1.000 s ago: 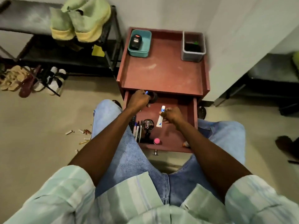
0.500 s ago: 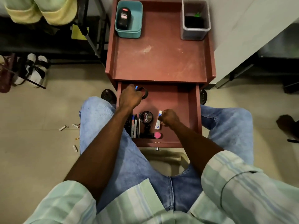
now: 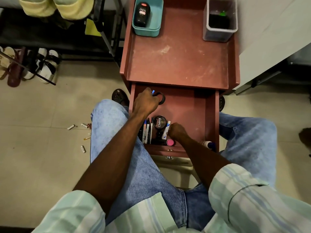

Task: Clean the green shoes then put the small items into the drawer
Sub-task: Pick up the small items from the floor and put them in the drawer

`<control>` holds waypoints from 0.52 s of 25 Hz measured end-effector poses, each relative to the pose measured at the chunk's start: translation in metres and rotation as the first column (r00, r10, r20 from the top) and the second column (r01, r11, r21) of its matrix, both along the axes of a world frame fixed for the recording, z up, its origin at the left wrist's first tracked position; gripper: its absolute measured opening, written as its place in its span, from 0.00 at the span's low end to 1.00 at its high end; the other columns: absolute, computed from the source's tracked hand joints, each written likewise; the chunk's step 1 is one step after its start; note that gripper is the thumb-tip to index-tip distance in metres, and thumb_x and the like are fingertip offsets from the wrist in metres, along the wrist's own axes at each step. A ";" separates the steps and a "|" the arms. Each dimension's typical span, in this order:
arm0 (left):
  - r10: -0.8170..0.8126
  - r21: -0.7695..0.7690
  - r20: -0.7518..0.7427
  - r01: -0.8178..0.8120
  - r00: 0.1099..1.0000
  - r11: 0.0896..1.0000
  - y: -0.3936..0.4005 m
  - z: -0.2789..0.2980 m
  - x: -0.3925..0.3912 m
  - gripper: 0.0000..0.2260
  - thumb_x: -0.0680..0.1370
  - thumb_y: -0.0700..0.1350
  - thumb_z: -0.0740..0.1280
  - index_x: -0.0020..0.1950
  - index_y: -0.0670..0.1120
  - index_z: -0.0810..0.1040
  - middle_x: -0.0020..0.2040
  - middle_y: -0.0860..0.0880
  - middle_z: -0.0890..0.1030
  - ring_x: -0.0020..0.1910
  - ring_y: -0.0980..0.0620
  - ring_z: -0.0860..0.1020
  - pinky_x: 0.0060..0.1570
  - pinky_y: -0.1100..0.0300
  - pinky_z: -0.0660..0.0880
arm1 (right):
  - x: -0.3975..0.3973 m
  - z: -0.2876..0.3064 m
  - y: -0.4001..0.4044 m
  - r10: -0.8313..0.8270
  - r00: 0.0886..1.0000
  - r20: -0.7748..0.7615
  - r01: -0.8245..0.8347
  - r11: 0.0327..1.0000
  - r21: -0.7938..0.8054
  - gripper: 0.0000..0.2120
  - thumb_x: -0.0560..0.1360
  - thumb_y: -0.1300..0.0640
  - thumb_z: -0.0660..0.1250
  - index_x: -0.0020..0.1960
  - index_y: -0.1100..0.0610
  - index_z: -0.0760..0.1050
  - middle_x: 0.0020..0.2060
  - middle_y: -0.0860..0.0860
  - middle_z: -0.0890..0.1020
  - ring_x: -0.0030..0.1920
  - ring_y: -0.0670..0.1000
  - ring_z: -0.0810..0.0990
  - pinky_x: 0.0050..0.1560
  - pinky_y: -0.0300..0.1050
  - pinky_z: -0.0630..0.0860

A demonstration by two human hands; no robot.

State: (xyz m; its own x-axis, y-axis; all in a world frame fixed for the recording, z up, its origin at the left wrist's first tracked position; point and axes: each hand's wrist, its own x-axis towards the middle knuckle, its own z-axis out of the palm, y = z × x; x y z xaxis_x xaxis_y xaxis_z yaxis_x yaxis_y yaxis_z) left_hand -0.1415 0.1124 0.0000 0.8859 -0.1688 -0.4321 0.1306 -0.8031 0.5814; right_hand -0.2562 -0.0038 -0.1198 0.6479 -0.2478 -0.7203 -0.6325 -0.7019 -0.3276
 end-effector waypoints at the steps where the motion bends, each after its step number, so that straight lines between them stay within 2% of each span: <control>1: -0.009 0.007 -0.007 0.009 1.000 1.000 -0.001 0.001 -0.002 0.10 0.75 0.42 0.61 0.56 0.43 0.74 0.43 0.45 0.81 0.41 0.47 0.82 0.42 0.52 0.79 | 0.000 0.000 -0.001 -0.008 1.000 0.020 0.008 1.000 -0.009 0.09 0.76 0.61 0.64 0.53 0.62 0.79 0.50 0.59 0.83 0.52 0.60 0.82 0.43 0.43 0.72; 5: -0.051 0.056 -0.027 0.053 0.998 0.997 -0.001 -0.002 -0.004 0.11 0.76 0.44 0.62 0.57 0.45 0.73 0.45 0.46 0.81 0.42 0.46 0.81 0.46 0.48 0.80 | 0.000 -0.001 -0.005 -0.004 0.996 0.086 0.005 1.000 -0.012 0.11 0.77 0.60 0.61 0.55 0.60 0.79 0.52 0.58 0.84 0.50 0.59 0.82 0.48 0.46 0.76; 9: -0.074 0.077 -0.022 0.076 0.997 0.994 -0.002 -0.004 -0.003 0.11 0.77 0.44 0.63 0.58 0.44 0.73 0.47 0.45 0.80 0.42 0.45 0.81 0.46 0.47 0.80 | 0.003 0.000 -0.012 0.042 0.993 0.114 -0.037 0.998 -0.043 0.15 0.77 0.63 0.59 0.61 0.60 0.79 0.55 0.59 0.82 0.54 0.60 0.81 0.55 0.49 0.77; 13: -0.100 0.081 -0.038 0.103 0.994 0.991 -0.002 -0.006 -0.003 0.12 0.77 0.42 0.63 0.60 0.43 0.72 0.47 0.45 0.81 0.43 0.46 0.81 0.43 0.52 0.79 | 0.008 -0.002 -0.016 0.116 0.986 0.117 -0.111 0.993 -0.047 0.15 0.78 0.63 0.58 0.61 0.61 0.78 0.58 0.60 0.81 0.56 0.61 0.80 0.55 0.49 0.76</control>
State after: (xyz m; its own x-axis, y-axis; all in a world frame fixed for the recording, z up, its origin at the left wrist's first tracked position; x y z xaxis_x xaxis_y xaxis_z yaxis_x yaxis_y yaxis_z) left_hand -0.1446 0.1101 -0.0057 0.8506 -0.2193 -0.4780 0.0648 -0.8582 0.5091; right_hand -0.2484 -0.0197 -0.1220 0.7540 -0.1949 -0.6272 -0.5062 -0.7810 -0.3658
